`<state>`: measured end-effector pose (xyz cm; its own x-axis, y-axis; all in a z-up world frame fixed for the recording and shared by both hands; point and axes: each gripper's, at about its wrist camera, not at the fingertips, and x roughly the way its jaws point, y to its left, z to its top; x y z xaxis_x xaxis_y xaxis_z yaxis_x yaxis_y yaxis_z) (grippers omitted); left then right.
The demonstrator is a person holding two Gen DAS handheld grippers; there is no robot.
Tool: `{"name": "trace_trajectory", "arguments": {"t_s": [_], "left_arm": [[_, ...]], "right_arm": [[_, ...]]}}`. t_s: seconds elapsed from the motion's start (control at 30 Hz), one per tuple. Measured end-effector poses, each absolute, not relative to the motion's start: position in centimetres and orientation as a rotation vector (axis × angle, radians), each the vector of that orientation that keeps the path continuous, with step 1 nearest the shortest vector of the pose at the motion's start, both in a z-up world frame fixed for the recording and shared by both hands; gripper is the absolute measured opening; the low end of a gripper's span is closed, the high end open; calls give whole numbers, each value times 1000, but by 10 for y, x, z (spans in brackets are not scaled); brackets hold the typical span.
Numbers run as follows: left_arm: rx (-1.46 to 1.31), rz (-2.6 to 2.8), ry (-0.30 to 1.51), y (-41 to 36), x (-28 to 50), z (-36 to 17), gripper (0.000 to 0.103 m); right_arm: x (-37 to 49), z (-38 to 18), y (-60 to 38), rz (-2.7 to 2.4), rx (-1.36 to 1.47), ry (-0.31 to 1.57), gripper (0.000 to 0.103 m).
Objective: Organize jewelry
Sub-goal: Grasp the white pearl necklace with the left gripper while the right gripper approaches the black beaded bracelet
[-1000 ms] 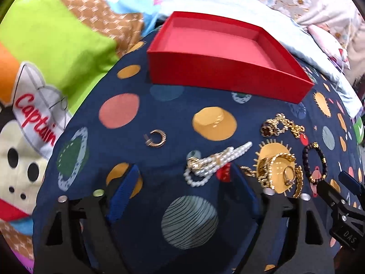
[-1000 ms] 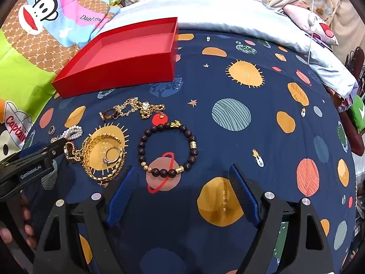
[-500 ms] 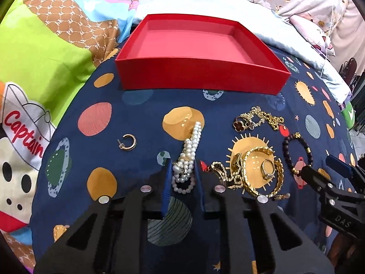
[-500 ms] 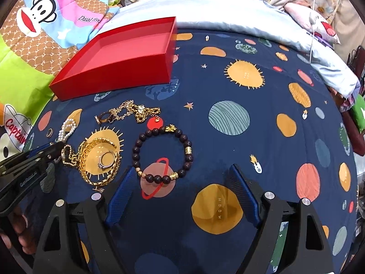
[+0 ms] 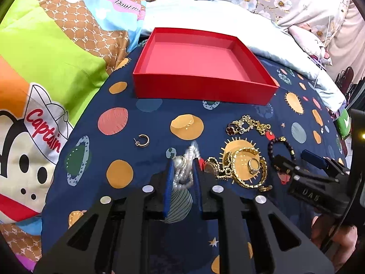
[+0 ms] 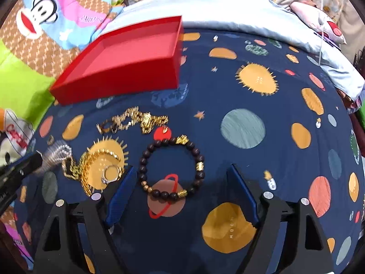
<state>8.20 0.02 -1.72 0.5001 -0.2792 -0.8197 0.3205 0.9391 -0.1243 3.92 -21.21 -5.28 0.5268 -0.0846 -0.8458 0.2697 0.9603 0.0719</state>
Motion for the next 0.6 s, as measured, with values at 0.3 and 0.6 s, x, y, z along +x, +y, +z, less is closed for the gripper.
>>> {"name": "trace_trajectory", "arguments": {"t_s": [0.3,0.6], "left_arm": [[43,-364,988,-2,82,-22,16],[65,-339,1045,-2,89,-54,43]], "right_arm": [[42,-59,-227,-273,189,1015,61],[43,-59,-222,-263,186,1010,61]]}}
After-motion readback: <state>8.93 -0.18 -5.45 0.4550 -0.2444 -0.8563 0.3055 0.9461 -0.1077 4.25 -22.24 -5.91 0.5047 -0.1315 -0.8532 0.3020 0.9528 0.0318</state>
